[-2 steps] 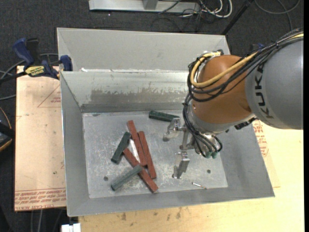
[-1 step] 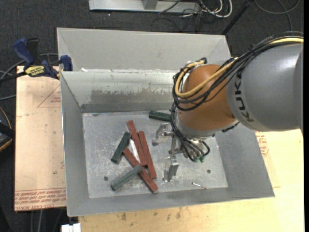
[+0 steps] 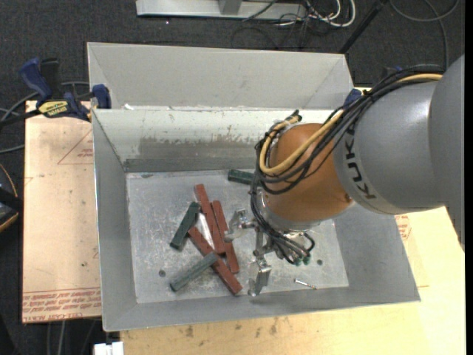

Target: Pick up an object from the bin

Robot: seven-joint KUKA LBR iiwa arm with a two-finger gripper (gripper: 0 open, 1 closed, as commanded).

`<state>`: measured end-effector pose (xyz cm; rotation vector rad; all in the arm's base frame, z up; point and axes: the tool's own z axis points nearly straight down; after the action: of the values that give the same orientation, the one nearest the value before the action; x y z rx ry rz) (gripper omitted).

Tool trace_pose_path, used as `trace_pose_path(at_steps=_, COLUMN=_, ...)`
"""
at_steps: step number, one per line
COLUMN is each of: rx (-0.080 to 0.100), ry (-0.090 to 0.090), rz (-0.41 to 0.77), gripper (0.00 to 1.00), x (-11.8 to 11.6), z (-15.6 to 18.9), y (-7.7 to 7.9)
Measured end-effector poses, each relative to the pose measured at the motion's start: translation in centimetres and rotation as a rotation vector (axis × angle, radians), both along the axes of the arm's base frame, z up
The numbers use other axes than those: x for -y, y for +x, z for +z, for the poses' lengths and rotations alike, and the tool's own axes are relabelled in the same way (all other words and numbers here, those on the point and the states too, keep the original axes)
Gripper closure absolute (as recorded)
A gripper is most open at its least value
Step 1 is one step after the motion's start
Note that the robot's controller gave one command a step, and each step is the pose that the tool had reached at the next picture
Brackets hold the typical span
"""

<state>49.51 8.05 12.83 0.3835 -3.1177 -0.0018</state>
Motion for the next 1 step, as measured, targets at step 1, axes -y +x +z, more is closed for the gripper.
trace_pose_path(at_steps=1, rx=0.025, ry=0.008, rz=-0.057, gripper=1.0, x=-6.8, z=-5.17, y=3.71)
